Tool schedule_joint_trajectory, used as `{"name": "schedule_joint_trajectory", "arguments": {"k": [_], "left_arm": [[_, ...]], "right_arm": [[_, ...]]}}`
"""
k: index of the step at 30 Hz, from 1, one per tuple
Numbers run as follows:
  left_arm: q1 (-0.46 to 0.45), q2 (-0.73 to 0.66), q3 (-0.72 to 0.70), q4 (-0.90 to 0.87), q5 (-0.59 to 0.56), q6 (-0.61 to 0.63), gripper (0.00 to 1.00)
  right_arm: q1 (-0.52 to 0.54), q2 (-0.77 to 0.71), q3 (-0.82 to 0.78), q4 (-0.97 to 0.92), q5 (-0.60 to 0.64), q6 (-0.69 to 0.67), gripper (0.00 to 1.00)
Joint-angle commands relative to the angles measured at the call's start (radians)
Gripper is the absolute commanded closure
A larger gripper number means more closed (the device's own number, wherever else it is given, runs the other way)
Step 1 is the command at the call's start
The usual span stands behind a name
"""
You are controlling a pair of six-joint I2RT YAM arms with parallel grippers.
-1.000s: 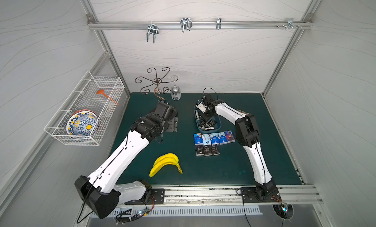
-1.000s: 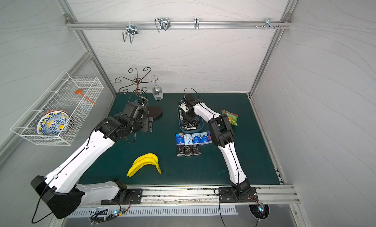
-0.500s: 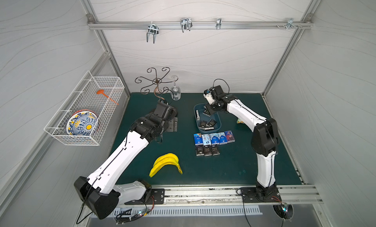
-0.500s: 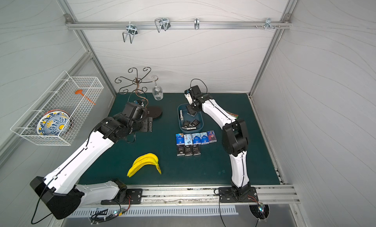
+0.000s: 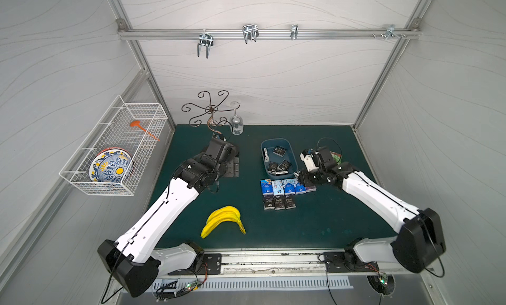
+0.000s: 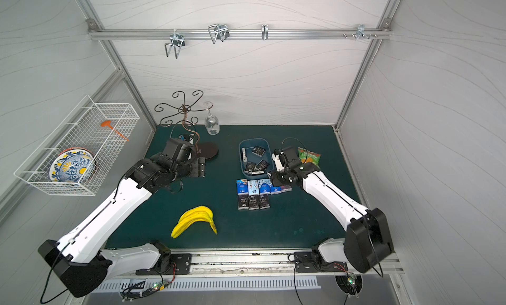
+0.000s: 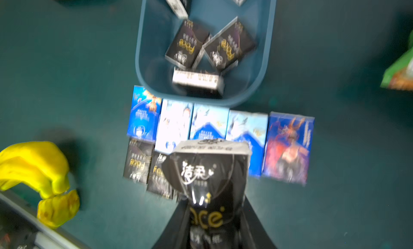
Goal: Take the pocket tissues out of the storage box
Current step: Place the pocket tissues at the center of the board.
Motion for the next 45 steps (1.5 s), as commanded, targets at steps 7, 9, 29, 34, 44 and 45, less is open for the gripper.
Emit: {"name": "schedule_joint_trajectory", "arguments": {"k": [7,9,29,34,44,45], "left_arm": [[0.003,-0.038,-0.026,0.067,0.051,-0.035,0.12],[0.003,-0.042,-0.029,0.071,0.055,-0.035,0.12],[0.003,-0.021,-0.006,0.079,0.052,-0.039,0.13],[0.003,-0.015,-0.002,0.070,0.045,-0.039,0.13],[0.002,-0.010,-0.003,0.076,0.045,-0.039,0.13],[0.003,-0.009,-0.002,0.074,0.042,-0.038,0.13]], "right_arm": [[0.017,-0.163,-0.226,0.017,0.001,0.138,0.69],[0.016,-0.160,-0.253,0.027,0.007,0.147,0.69],[0.017,0.058,-0.322,0.168,-0.005,0.139,0.59],[0.016,0.095,-0.304,0.168,-0.011,0.140,0.50],[0.017,0.035,-0.295,0.150,-0.032,0.160,0.41],[0.017,0.027,-0.294,0.147,-0.034,0.160,0.40]]}}
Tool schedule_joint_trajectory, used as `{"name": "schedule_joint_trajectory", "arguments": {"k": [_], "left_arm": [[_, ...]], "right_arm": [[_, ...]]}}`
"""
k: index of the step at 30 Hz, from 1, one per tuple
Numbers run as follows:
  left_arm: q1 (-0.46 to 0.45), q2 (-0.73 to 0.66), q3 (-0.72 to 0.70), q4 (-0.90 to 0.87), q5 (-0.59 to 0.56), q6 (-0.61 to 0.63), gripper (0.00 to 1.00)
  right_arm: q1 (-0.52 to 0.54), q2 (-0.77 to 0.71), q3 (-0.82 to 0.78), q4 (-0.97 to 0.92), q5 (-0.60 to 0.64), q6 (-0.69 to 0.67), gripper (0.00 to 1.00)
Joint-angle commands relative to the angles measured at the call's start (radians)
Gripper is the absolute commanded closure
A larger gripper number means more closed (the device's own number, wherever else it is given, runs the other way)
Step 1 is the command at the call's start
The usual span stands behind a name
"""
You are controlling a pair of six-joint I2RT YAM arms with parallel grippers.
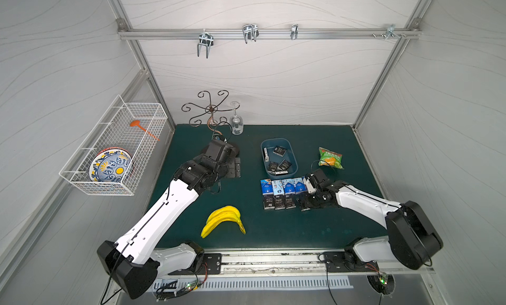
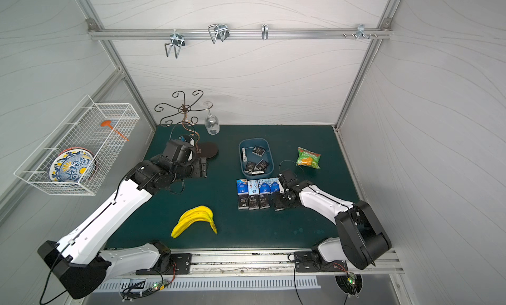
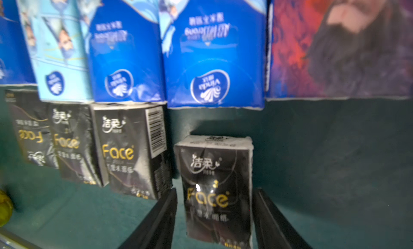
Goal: Take the pocket tissues out of the storage box
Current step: Place the pocket tissues at the center of the board, then adjust the pocket tissues at the center of the board.
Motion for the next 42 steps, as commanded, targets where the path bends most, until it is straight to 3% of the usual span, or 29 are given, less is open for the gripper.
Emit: {"name": "schedule_joint_trajectory", "arguments": {"k": [1,11,19,30,42], "left_arm": [[0.003,0.005,0.030,0.032,-0.010,-0.001,0.13],[0.002,0.001,0.023,0.033,-0.008,-0.007,0.13],[0.003,-0.018,0.010,0.030,-0.015,-0.004,0.13],[0.002,-0.038,-0.002,0.028,-0.014,-0.006,0.13],[0.003,-0.049,-0.014,0.033,-0.013,-0.001,0.13]], "right_arm": [[0.004,-0.036,0.019,-0.013,-0.016,0.015,0.40],[-0.037,-0.084,-0.016,-0.021,-0.005,0.015,0.40],[-0.041,-0.003,-0.032,0.004,0.014,0.024,0.46],[-0.041,0.015,-0.017,-0.009,0.038,0.039,0.45],[-0.045,-0.100,0.000,-0.054,0.010,0.048,0.43]]}}
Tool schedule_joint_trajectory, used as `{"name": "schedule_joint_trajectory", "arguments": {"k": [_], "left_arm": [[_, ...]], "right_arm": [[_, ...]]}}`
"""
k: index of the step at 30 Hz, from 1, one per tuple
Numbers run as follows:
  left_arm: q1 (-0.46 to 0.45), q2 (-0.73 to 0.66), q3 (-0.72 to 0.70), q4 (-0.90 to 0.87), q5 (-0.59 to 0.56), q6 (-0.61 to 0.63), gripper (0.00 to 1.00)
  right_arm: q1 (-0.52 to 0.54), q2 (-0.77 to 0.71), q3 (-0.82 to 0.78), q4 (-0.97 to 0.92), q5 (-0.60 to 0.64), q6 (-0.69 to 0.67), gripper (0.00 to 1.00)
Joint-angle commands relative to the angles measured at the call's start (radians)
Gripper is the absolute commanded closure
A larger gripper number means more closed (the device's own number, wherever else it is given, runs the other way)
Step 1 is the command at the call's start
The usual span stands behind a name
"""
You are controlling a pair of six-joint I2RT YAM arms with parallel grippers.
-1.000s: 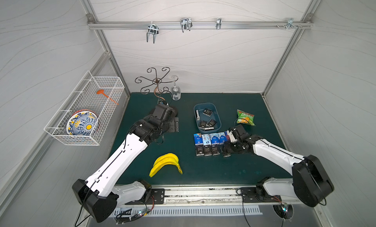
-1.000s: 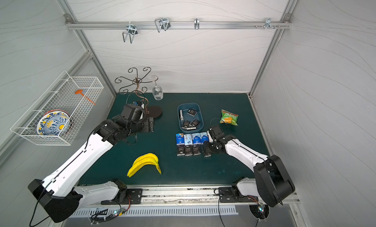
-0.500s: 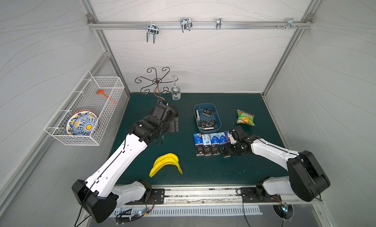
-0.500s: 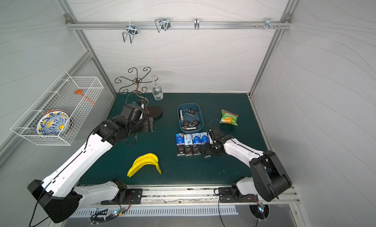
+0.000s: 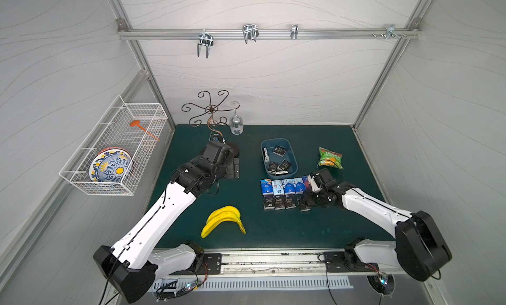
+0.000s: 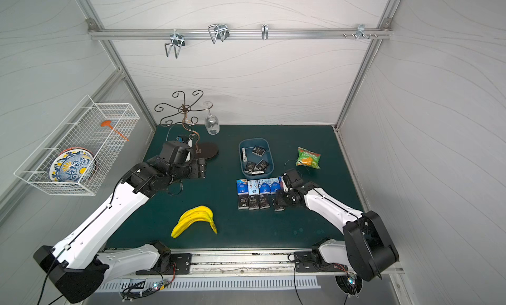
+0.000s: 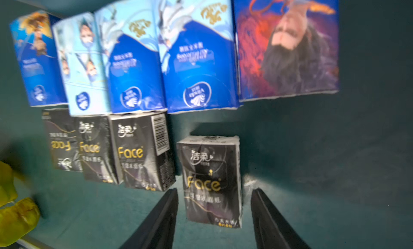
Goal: Take the pocket tissues out of the storage box
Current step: Adjust the pocket tissues at the center of the board.
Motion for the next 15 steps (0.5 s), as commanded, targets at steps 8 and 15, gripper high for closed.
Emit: {"name": "schedule_joint_trajectory", "arguments": {"k": [8,15], "left_arm": [[0.002,-0.016,-0.005,0.034,-0.006,-0.001,0.13],[0.002,-0.019,-0.011,0.037,-0.007,-0.001,0.13]], "right_arm": [[-0.016,0.035,-0.015,-0.020,0.025,0.006,0.50],[-0.017,0.104,-0.023,0.019,0.015,0.010,0.59]]}}
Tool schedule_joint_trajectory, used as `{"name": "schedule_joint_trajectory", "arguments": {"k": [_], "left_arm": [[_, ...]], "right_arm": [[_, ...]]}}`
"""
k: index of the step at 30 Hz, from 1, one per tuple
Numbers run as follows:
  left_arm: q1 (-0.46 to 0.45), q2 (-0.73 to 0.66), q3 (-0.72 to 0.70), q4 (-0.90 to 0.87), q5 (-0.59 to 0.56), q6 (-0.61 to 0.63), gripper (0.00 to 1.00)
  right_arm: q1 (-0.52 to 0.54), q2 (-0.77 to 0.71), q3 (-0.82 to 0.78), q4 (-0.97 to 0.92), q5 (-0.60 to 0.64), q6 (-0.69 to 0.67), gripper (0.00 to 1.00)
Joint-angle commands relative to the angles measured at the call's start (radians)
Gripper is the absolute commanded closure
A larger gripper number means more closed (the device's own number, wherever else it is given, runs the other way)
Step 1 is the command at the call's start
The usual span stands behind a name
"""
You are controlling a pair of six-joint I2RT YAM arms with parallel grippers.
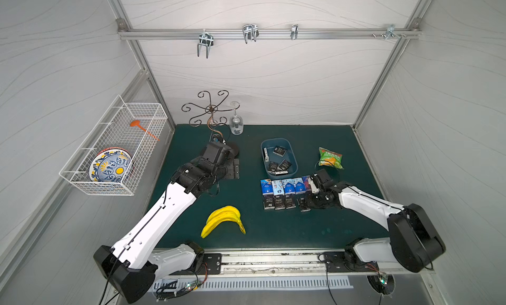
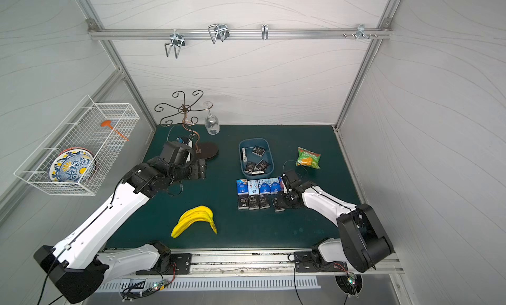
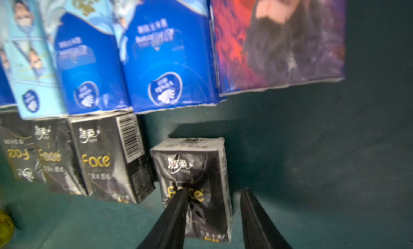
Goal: Take the pocket tissues out of the storage box
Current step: Adjust the pocket tissues at the center of the board.
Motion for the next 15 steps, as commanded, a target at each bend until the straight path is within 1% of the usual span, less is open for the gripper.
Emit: {"name": "schedule_joint_trajectory", "arguments": {"k": [1,6,15], "left_arm": [[0.003,-0.018,-0.001,0.036,-0.008,-0.001,0.13],[0.002,-0.015,0.001,0.037,-0.005,0.001,0.13],[0.002,-0.015,0.001,0.037,-0.008,0.002,0.13]], "right_arm": [[-0.006,0.030,-0.012,0.013,0.002,0.006,0.60],[-0.006,0.042,-0.014,0.023,0.004,0.020,0.63],[-0.006,0.082,0.005,0.051,0.002,0.039,0.63]]}}
